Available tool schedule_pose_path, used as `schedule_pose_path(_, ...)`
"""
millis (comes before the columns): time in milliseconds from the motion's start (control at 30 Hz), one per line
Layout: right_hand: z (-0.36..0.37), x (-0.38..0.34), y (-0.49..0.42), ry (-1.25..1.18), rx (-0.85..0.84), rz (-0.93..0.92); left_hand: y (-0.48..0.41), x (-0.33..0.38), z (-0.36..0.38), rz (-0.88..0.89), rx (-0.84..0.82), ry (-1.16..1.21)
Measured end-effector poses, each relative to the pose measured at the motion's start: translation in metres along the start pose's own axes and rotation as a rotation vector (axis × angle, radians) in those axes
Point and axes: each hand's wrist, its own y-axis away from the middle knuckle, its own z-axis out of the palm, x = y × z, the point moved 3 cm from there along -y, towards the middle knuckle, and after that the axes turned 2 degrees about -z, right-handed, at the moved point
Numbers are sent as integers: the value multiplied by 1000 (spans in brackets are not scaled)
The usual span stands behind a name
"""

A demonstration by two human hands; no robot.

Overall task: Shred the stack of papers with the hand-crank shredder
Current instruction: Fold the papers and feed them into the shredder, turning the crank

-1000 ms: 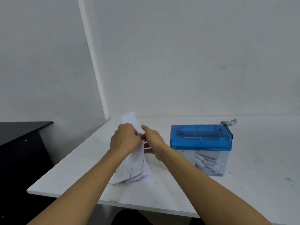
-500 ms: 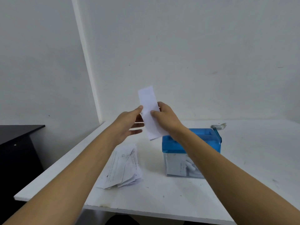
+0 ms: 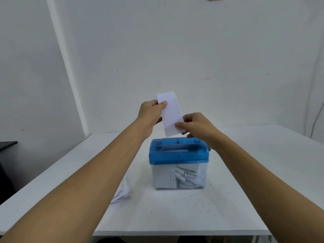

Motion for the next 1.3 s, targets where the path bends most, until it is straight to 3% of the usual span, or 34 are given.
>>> schedule_pose_path(267, -28, 13, 7, 1, 132, -56, 3, -11, 36, 12, -142, -89)
schedule_pose_path(533, -30, 37, 14, 239, 49, -21, 4, -35, 40, 57, -227, -277)
schedule_pose_path(700, -31, 50, 19, 271, 102, -45, 10, -46, 31, 123, -344, -493)
schedule_pose_path(1167, -18, 62, 24, 282, 262, -135, 11, -56, 22, 218, -306, -539)
schedule_pose_path(1300, -17, 63, 24, 294, 228, -104, 9, -56, 21, 186, -351, -586)
